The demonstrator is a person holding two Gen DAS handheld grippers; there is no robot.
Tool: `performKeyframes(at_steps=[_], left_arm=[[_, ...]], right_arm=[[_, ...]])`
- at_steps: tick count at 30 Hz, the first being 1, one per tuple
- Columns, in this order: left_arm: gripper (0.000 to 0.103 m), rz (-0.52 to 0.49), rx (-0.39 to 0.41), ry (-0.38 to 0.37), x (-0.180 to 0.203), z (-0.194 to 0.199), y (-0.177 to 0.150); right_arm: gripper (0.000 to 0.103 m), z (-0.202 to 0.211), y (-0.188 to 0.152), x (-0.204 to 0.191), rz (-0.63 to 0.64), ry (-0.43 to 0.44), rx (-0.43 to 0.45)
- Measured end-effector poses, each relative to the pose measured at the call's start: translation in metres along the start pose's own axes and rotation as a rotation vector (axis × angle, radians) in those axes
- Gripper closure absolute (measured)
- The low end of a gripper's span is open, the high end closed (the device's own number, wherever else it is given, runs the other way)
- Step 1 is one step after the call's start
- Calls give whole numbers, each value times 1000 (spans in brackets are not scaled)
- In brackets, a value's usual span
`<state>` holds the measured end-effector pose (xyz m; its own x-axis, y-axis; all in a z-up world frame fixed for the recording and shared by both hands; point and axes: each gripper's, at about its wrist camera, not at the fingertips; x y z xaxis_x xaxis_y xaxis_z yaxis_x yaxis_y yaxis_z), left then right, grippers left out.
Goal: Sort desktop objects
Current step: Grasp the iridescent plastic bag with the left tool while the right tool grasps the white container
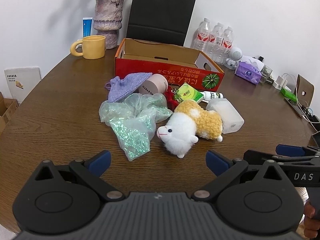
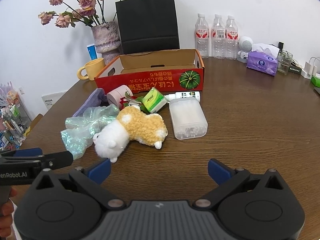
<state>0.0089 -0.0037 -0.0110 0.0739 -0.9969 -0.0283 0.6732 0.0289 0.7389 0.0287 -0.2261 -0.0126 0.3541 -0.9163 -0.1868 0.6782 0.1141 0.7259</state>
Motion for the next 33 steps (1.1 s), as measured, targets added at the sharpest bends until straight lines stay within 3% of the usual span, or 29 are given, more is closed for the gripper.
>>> performKeyframes(at_steps=[17, 26, 33], left_arm=[[0, 10, -27, 22, -5, -22, 8], [0, 71, 4, 173, -33, -61, 27], [0, 74, -31, 179, -41, -87, 41]], right_arm=[[0, -18, 5, 9, -2, 9, 8], [2, -58, 26, 34, 27, -50, 107], [7, -106, 55, 45, 78, -80, 81]])
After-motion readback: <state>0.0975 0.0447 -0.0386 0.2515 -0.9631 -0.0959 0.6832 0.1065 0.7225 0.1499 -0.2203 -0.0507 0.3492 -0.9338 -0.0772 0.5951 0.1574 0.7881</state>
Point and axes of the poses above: each gripper's, at about its wrist camera, not at the fingertips, and z roughly against the way its jaws point, x to its right, y to its top, and after that the axes turned 4 degrees about y, right-handed
